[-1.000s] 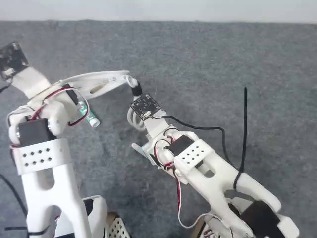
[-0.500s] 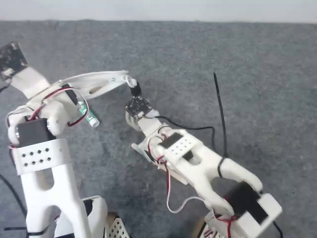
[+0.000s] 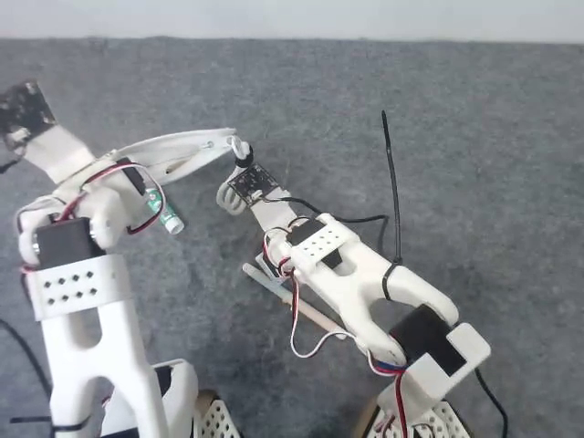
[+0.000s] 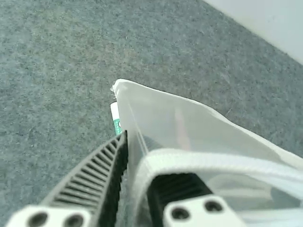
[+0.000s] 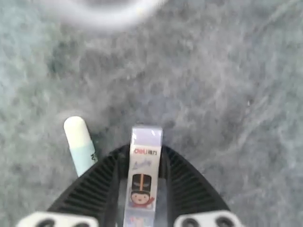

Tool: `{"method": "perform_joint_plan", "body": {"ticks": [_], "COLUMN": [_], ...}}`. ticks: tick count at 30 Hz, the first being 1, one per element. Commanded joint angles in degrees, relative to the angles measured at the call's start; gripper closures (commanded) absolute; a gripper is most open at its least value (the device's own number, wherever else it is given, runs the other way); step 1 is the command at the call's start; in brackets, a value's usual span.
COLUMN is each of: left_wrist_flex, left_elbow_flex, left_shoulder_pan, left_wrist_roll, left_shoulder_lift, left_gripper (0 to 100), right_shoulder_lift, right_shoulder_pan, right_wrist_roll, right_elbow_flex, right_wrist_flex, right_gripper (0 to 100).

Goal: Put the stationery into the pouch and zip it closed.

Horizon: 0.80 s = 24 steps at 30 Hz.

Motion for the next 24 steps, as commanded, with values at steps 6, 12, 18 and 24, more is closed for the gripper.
{"method": "perform_joint_plan", "body": {"ticks": [6,12,18,24], "left_wrist_flex": [-2.0,-2.0,-2.0,-2.0], "left_elbow_flex": [-1.0,-1.0,-1.0,-1.2], "left_shoulder_pan": [-0.2,0.1,0.2,1.6], "left_wrist_roll": [0.8,0.8,0.8,0.8], "left_shoulder_lift": [-0.9,-0.9,-0.9,-0.9], "left_gripper": [99,99,99,99], "right_shoulder_lift": [-9.1,-22.4,-35.1,-49.5], "right_shoulder_pan": [0.1,0.1,0.1,0.1], "right_wrist_roll": [0.8,0.8,0.8,0.8], "right_elbow_flex": [3.3,11.1,16.9,22.2], "right_wrist_flex": [0.7,0.7,0.7,0.7], "right_gripper": [99.2,99.2,99.2,99.2]}}
